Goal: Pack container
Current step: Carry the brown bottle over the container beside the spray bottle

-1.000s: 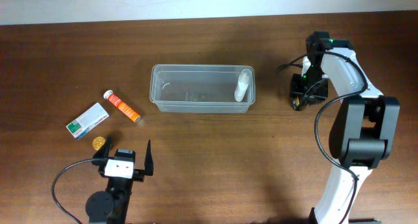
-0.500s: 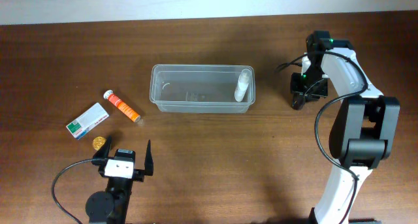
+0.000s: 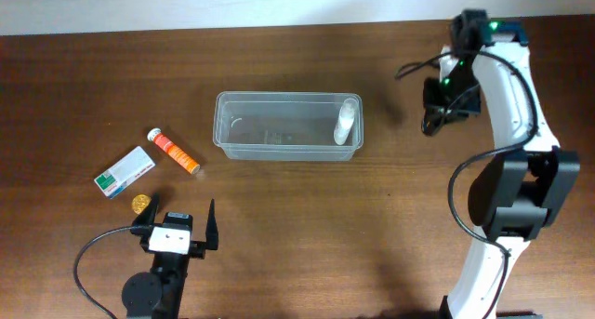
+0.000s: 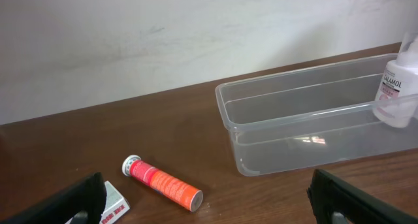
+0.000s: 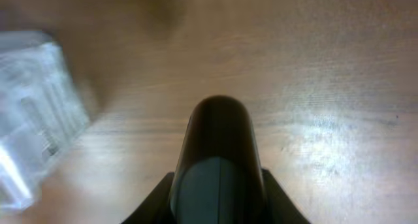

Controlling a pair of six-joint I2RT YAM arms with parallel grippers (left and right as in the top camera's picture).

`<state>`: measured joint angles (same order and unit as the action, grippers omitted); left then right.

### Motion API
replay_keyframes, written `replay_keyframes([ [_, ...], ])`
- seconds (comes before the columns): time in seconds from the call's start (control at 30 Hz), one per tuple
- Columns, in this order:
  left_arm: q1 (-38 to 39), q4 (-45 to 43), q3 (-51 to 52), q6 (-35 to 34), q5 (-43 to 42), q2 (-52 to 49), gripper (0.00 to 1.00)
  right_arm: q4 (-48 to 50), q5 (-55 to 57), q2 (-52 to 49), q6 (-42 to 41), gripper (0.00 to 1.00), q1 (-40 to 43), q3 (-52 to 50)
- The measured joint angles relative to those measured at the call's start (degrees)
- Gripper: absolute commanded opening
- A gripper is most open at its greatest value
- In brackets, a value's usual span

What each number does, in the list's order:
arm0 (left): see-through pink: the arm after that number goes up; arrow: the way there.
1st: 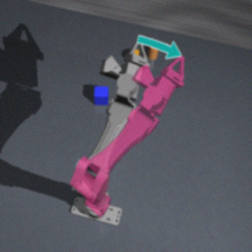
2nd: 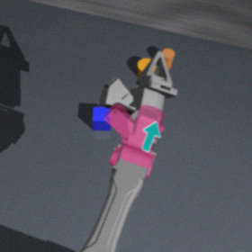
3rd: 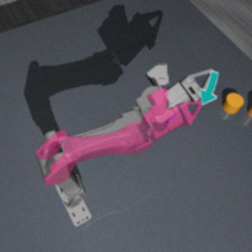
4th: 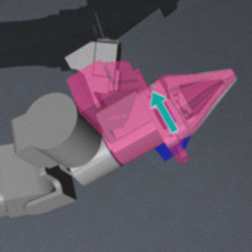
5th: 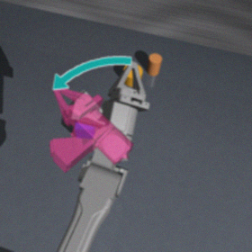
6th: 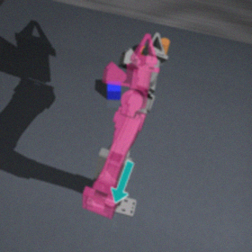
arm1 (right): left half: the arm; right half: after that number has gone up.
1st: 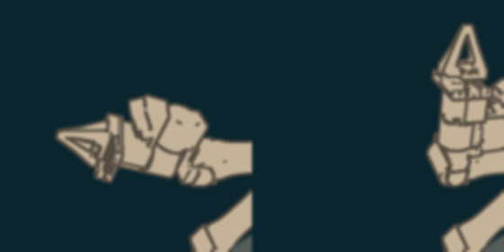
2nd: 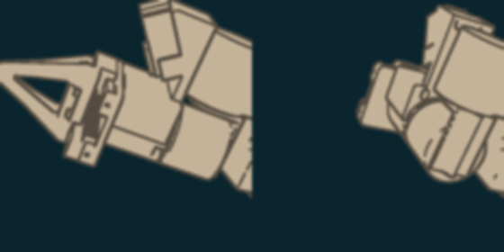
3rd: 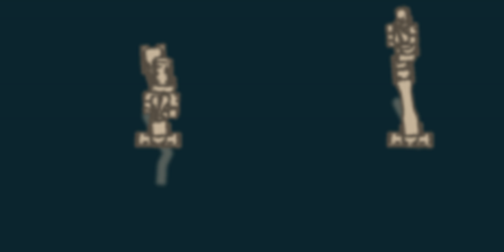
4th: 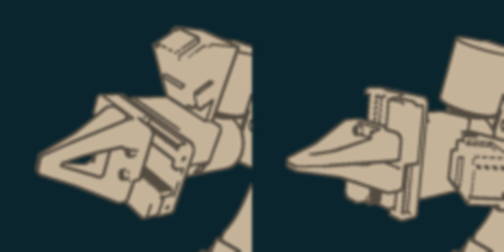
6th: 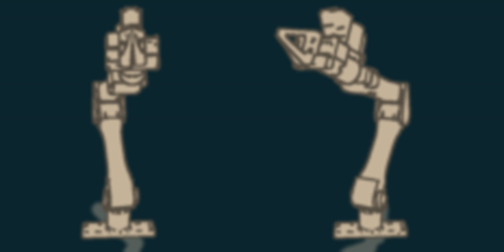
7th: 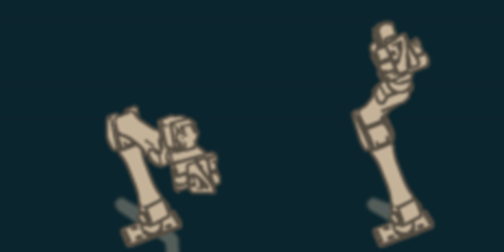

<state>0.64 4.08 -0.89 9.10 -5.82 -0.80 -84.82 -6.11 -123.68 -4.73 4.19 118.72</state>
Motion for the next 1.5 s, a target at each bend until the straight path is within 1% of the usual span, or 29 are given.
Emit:
replay_keyframes([
  [0.17,0.0,0.0,0.0,0.0,0.0,0.0,0.99,-4.1,-2.3,1.0,0.7,0.24,-2.5,9.5],
  [0.3,0.0,0.0,0.0,0.0,0.0,0.0,0.99,-5.1,-4.1,3.1,0.7,0.24,-8.0,15.9],
  [0.4,0.0,0.0,0.0,0.0,0.0,0.0,0.99,-5.0,-4.8,4.9,0.8,0.25,-13.7,18.3],
  [0.57,0.0,0.0,0.0,0.0,0.0,0.0,0.99,-3.7,-4.1,5.7,0.9,0.25,-23.4,18.6],
  [0.67,0.0,0.0,0.0,0.0,0.0,0.0,0.99,-3.2,-1.7,5.6,0.9,0.26,-27.9,17.0],
  [0.7,0.0,0.0,0.0,0.0,0.0,0.0,0.99,-3.0,-1.0,5.5,0.9,0.3,-28.8,16.4],
  [0.83,0.0,0.0,0.0,0.0,0.0,0.0,0.99,0.5,3.1,5.0,0.2,0.3,-32.1,9.8],
  [1.03,0.0,0.0,0.0,0.0,0.0,0.0,0.99,8.2,5.4,3.4,-1.9,0.3,-32.3,-2.4],
  [1.13,0.0,0.0,0.0,0.0,0.0,0.0,0.99,11.4,6.0,2.8,-3.0,0.3,-31.9,-6.8],
  [1.5,0.0,0.0,0.0,0.0,0.0,0.0,0.99,19.2,6.4,2.8,-5.9,0.3,-31.6,-13.9],
])
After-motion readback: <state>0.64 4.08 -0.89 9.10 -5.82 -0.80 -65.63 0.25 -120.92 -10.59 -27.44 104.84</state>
